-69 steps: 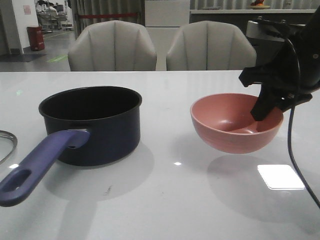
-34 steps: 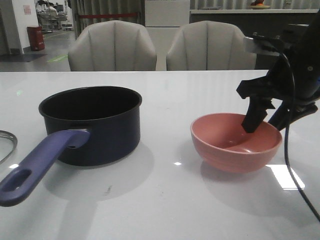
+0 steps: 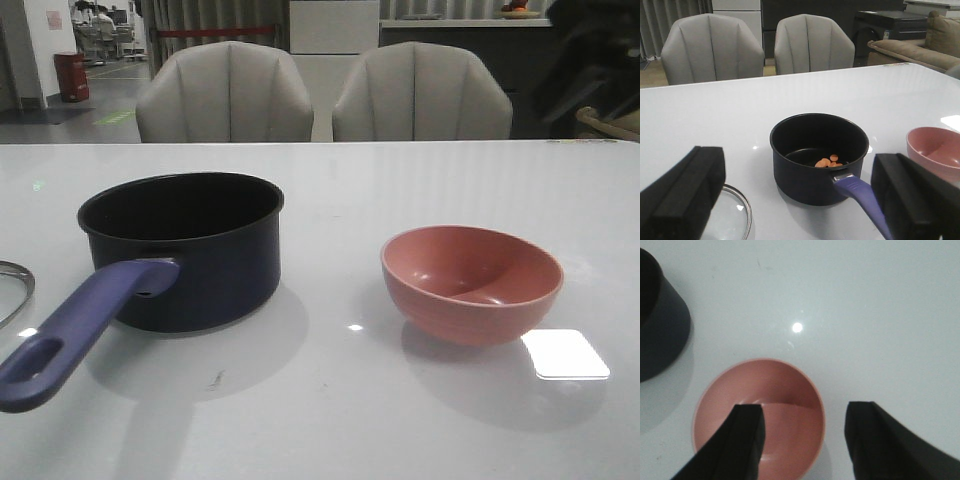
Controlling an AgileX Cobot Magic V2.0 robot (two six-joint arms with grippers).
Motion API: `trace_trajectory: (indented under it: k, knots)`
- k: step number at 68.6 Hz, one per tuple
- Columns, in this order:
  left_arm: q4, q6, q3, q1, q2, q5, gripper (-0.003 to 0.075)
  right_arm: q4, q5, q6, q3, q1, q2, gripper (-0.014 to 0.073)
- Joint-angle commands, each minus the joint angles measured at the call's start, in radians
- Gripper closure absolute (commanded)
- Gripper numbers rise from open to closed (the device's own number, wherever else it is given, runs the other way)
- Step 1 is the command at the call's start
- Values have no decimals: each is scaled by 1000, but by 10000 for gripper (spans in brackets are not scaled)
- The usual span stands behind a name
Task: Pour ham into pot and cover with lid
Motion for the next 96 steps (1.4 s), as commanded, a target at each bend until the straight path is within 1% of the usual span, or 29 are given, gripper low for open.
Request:
trace_trajectory:
  k: [1,10,20,33,40,47,51,52,53,54,55,61,62,67,77,88,96]
  knots:
    - [-7,-5,-27,-8,12,-88,83,13,-129,-14,52,24,-167,122]
    - [-7,-5,-27,-8,12,-86,83,13,-166,-14,140,56,-347,122]
    - [-7,-5,-27,-8,12,-86,83,13,-223,-14,275,87,-549,122]
    - [-7,-5,-27,-8,12,-86,83,13,-291,-14,464,90,-827,122]
    - [-7,-5,-27,-8,12,-86,83,13,-291,-14,534,90,-909,122]
    - [-7,-5,-27,-8,12,-86,83,13,-269,-14,586,90,-939,126]
    - [-7,-5,-27,-8,12,-86,83,13,-249,-14,603,90,-937,160]
    - [-7,-5,-27,-8,12,-86,83,13,-240,-14,611,90,-938,195]
    - [-7,-5,-27,-8,12,-86,83,13,-237,-14,611,90,-938,207]
    - [-7,-5,-27,-8,12,-86,83,13,-228,-14,616,90,-938,255]
    - [-7,-5,-27,-8,12,-86,83,13,-228,-14,617,90,-938,255]
    - [-7,-5,-27,-8,12,-77,83,13,-230,-14,620,90,-938,477]
    - [-7,-5,-27,-8,12,-77,83,13,-230,-14,620,90,-938,482]
    - [23,-5,-27,-8,14,-75,83,13,-231,-14,620,90,-938,438]
    - [45,-38,-62,-8,54,-37,80,13,-231,-14,620,90,-938,436]
    - [86,-159,-172,-8,199,6,71,13,-231,-14,620,90,-938,436]
    - [225,-307,-275,-8,349,38,71,13,-231,-14,620,90,-938,436]
